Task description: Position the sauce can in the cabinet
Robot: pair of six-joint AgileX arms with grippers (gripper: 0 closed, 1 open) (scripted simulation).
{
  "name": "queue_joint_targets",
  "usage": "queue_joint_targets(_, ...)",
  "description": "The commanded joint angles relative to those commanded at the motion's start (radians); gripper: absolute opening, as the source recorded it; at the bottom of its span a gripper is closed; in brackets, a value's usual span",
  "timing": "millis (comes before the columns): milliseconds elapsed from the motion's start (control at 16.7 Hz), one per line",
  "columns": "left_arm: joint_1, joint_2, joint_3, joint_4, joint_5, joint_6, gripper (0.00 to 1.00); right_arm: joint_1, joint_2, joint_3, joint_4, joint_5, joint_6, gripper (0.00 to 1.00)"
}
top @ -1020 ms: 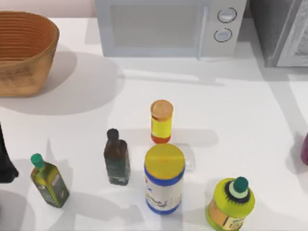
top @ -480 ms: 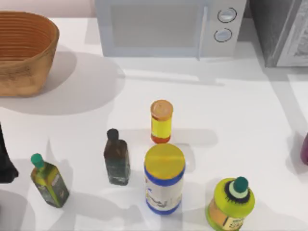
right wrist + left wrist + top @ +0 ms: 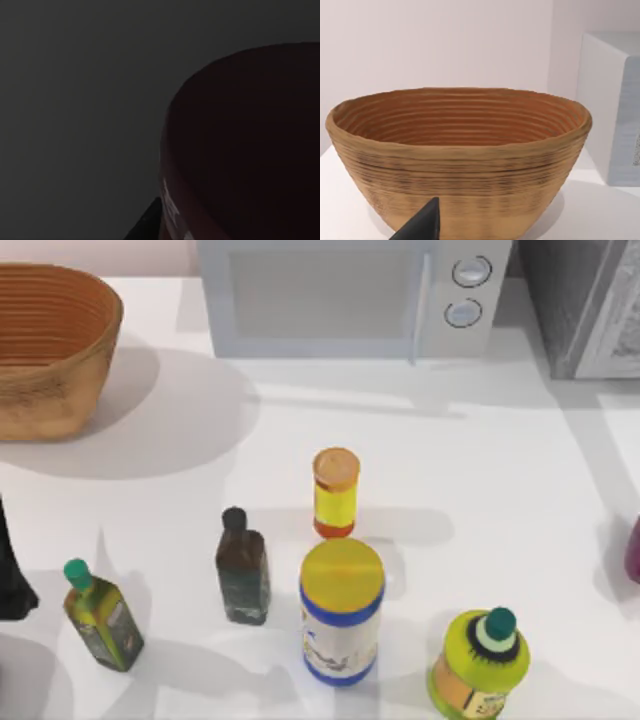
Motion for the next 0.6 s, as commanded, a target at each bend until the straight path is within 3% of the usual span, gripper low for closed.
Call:
queue_joint_targets(240,0.0,0.0,0.0,0.0,0.0,0.0,1.0,0.0,0.0,0.0,0.0,0.0,0.0,0.98)
queue_joint_targets(600,0.0,0.0,0.0,0.0,0.0,0.0,1.0,0.0,0.0,0.0,0.0,0.0,0.0,1.0)
